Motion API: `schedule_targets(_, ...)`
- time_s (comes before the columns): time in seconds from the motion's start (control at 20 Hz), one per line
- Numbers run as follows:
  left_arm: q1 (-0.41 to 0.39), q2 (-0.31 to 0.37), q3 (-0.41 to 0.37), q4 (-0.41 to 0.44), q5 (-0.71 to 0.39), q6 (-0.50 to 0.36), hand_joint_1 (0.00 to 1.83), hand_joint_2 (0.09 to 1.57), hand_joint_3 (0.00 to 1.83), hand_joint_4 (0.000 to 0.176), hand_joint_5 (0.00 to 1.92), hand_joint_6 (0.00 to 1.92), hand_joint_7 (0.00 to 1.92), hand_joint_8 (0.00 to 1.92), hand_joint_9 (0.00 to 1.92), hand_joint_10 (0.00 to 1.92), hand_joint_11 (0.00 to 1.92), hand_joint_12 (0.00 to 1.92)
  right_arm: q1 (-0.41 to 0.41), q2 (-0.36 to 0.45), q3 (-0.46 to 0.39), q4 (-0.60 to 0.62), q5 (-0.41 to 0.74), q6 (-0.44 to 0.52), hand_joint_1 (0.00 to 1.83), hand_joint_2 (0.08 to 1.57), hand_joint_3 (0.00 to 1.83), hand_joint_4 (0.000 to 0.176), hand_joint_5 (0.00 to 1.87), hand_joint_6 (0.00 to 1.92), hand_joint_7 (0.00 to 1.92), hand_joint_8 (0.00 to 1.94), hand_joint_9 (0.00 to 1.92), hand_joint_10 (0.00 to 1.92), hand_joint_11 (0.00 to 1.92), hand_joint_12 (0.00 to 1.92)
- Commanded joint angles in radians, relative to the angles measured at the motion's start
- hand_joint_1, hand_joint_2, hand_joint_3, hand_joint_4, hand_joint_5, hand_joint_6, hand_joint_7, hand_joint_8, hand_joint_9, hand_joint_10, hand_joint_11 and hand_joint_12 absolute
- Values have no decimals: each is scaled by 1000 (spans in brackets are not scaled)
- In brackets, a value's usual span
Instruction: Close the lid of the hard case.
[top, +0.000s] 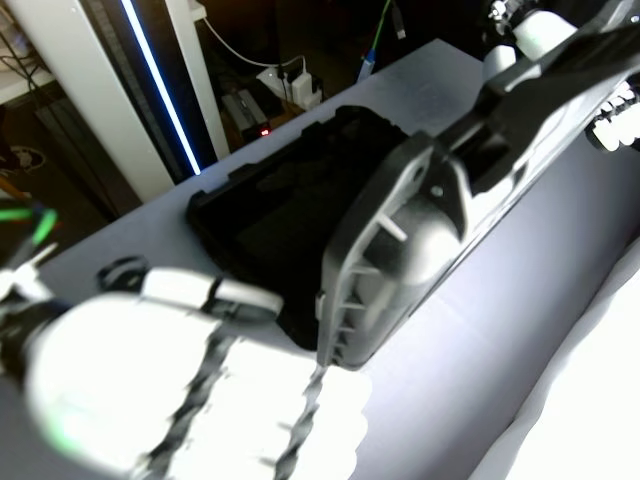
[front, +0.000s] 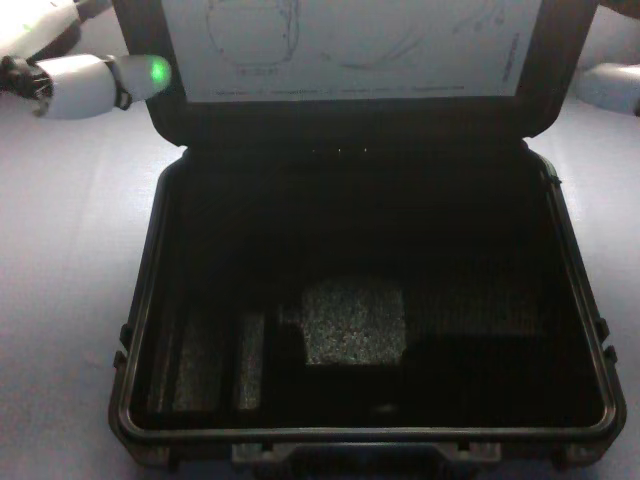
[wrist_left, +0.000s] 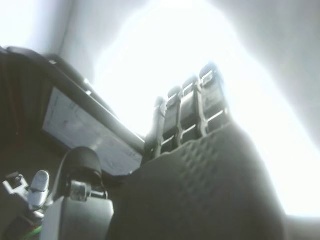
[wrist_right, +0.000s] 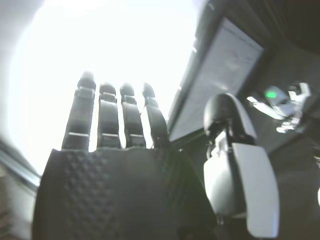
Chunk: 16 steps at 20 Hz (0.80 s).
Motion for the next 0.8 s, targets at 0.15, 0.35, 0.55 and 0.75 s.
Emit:
schedule_targets(0.15, -2, 18, -25, 26, -137, 1, 0, 1261, 0, 0, 100, 6, 91, 9, 17, 1, 2, 1, 28, 6, 3, -36, 96, 41, 209, 1259, 6, 0, 133, 2, 66, 1, 20, 3, 46, 39)
schedule_targets(0.35, 72, 85, -105, 57, -236, -46, 0, 1217, 0, 0, 111, 8, 93, 6, 15, 0, 0, 0, 28, 26, -53, -47, 163, 48, 180, 1197, 0, 27, 143, 2, 60, 2, 0, 0, 1, 6)
schedule_targets(0.55, 140, 140, -173, 65, -330, -55, 0, 1228, 0, 0, 97, 1, 64, 0, 15, 1, 0, 0, 23, 57, -106, -77, 207, 50, 150, 1247, 9, 11, 122, 0, 31, 0, 0, 0, 6, 3)
schedule_targets(0.75, 189, 175, -215, 74, -381, -70, 0, 1217, 0, 0, 89, 0, 54, 0, 22, 2, 11, 5, -4, 73, -130, -81, 236, 52, 164, 1230, 0, 0, 129, 2, 51, 9, 0, 0, 37, 17)
